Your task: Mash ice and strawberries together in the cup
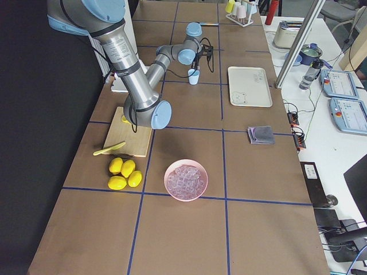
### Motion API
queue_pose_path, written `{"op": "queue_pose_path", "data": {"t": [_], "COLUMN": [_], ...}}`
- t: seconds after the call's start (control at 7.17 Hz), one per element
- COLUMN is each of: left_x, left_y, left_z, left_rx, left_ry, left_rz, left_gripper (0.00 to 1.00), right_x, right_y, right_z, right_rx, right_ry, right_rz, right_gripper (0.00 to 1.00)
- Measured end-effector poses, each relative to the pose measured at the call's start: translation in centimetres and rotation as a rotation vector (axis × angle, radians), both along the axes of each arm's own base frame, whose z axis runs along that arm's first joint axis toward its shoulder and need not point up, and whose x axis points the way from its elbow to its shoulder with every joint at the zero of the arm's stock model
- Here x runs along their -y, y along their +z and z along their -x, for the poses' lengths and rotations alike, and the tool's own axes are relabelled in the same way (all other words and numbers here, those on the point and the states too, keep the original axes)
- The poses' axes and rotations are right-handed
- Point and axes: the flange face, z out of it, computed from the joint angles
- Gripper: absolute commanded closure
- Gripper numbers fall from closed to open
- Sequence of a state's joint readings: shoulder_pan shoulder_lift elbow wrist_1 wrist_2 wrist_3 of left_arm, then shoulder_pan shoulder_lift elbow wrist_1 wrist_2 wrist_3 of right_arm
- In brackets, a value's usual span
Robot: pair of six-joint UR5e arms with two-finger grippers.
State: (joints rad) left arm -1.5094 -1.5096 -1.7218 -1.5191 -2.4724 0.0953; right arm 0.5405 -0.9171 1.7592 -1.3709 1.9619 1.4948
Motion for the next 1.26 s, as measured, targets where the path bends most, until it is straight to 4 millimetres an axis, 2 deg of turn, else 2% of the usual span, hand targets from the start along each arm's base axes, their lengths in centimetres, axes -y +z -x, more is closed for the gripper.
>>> {"op": "queue_pose_path", "data": {"t": [0.14, 0.28, 0.42, 0.84, 0.98, 1.12, 1.26], "left_x": [0.0, 0.0, 0.0, -0.5, -0.4, 0.0, 0.4], "left_y": [0.0, 0.0, 0.0, 0.2, -0.1, -0.7, -1.9], "left_z": [0.0, 0.0, 0.0, -0.2, -0.3, -1.2, -3.9], "left_rx": [-0.004, -0.005, -0.006, -0.031, -0.044, -0.059, -0.077], "left_ry": [0.000, 0.001, 0.002, 0.005, 0.006, 0.004, 0.005], "left_rz": [0.000, -0.001, -0.002, -0.008, -0.026, -0.035, -0.015], "left_gripper": [0.00, 0.00, 0.00, 0.00, 0.00, 0.00, 0.00], "right_x": [-0.8, -1.5, -1.9, -1.6, -1.6, -1.1, 0.1], "right_y": [0.1, 0.3, 0.4, 0.5, 0.3, -0.3, -0.6], "right_z": [1.0, 2.0, 2.5, 3.6, 3.5, 2.5, -0.6], "right_rx": [-0.007, -0.017, -0.023, -0.034, -0.030, -0.015, 0.011], "right_ry": [0.001, 0.004, 0.005, 0.006, 0.008, 0.020, 0.035], "right_rz": [-0.006, -0.015, -0.019, -0.018, -0.019, -0.022, -0.017], "right_gripper": [0.87, 0.55, 0.38, 0.02, 0.02, 0.01, 0.01]}}
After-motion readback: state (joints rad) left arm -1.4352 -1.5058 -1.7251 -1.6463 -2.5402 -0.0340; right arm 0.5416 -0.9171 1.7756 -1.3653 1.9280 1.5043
